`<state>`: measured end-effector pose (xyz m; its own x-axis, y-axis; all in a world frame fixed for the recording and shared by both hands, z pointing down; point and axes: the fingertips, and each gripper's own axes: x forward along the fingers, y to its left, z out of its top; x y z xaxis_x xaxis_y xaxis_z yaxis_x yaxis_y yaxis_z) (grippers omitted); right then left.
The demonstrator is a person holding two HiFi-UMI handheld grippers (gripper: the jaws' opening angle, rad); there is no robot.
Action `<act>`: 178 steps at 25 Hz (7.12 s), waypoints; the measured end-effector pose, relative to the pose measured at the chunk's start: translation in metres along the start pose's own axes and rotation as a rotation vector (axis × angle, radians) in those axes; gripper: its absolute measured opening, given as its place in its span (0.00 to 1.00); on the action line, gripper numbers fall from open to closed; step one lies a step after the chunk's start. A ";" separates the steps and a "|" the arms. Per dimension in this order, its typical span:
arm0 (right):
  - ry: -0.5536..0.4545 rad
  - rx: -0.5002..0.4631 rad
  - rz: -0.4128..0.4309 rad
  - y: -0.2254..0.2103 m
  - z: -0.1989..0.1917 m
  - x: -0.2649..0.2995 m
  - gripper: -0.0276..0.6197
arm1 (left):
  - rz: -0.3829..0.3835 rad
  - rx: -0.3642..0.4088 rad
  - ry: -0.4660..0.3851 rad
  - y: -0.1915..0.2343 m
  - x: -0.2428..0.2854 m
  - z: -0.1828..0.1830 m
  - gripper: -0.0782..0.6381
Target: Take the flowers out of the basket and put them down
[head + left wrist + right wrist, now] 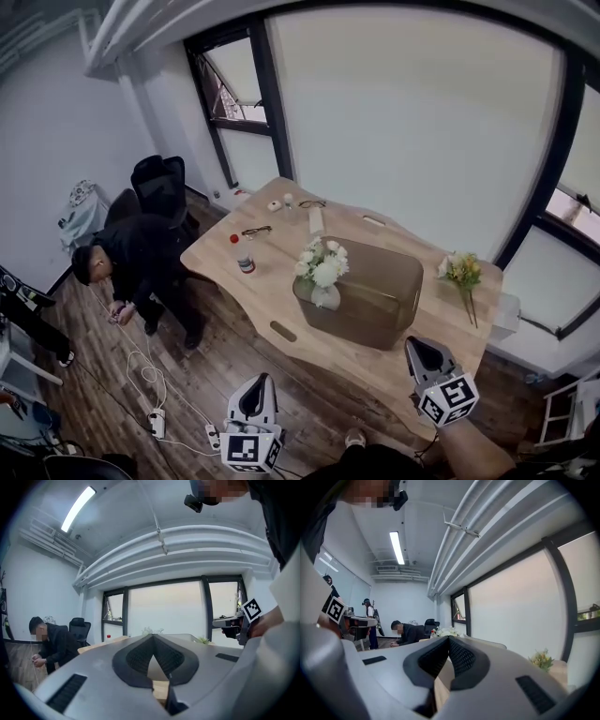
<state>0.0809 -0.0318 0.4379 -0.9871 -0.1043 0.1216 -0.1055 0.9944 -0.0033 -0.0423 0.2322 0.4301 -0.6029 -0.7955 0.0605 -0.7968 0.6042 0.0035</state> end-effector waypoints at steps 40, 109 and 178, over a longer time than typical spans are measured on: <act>0.033 -0.037 -0.212 -0.070 0.025 0.146 0.08 | -0.255 0.006 -0.011 0.087 0.229 0.010 0.11; 0.522 -0.020 0.319 -0.062 -0.166 0.316 0.08 | -0.078 -0.037 0.056 0.126 0.283 -0.013 0.11; 0.308 -0.102 0.319 -0.028 -0.065 0.310 0.45 | -0.279 -0.013 0.005 0.093 0.317 0.015 0.11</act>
<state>-0.2145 -0.0914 0.5399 -0.8849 0.2016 0.4198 0.2256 0.9742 0.0077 -0.3081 0.0359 0.4343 -0.3601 -0.9309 0.0606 -0.9314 0.3625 0.0338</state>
